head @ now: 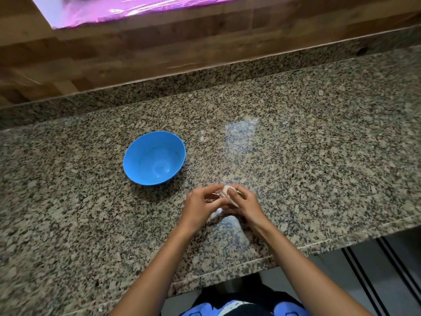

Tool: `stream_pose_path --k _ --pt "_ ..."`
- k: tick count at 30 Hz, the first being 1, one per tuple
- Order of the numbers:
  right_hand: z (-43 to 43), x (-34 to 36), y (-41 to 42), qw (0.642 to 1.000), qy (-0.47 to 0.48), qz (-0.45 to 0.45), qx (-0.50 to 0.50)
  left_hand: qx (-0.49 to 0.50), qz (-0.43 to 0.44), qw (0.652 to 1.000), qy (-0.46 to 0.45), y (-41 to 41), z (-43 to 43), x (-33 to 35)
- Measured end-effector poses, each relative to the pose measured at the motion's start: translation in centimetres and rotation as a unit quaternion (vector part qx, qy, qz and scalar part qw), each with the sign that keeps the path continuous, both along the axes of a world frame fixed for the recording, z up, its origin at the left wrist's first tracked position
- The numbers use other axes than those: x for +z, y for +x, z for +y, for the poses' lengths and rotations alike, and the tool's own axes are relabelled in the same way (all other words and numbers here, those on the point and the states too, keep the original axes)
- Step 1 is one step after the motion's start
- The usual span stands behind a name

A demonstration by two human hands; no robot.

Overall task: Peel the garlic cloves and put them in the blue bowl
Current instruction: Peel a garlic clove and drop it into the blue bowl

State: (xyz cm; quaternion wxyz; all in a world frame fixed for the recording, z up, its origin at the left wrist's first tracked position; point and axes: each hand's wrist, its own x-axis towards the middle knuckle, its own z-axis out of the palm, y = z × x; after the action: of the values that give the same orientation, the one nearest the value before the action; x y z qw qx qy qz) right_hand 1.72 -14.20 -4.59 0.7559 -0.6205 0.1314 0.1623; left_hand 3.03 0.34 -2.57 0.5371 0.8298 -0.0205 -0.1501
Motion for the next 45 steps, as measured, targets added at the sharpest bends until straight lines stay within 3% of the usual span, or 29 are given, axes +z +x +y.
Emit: stream_pose_path --k 3,5,11,14,26,34,45 --pt "-0.2 0.0 0.1 1.000 0.006 0.015 -0.018 0.006 -0.056 0.996 0.073 0.0 -0.8 0.1" --pt "-0.3 0.1 0.1 1.000 0.008 0.015 -0.020 0.023 -0.050 0.996 0.068 0.1 -1.0 0.0" --pt "-0.2 0.5 0.0 1.000 -0.004 -0.007 -0.005 0.085 0.104 0.989 -0.060 0.3 -0.8 0.4" --pt "-0.1 0.5 -0.1 1.000 0.006 -0.010 -0.014 0.079 0.140 0.983 -0.088 0.5 -0.6 0.7" --pt "-0.1 0.0 0.0 0.996 -0.065 -0.060 -0.016 0.043 -0.012 0.992 0.120 0.1 -2.2 1.0" --pt "-0.2 -0.1 0.1 0.999 -0.026 -0.032 -0.007 0.009 0.026 0.998 0.057 0.2 -1.0 1.1" --pt "-0.6 0.5 0.3 1.000 -0.020 -0.016 0.015 -0.012 -0.035 0.996 0.084 -0.3 -1.0 1.7"
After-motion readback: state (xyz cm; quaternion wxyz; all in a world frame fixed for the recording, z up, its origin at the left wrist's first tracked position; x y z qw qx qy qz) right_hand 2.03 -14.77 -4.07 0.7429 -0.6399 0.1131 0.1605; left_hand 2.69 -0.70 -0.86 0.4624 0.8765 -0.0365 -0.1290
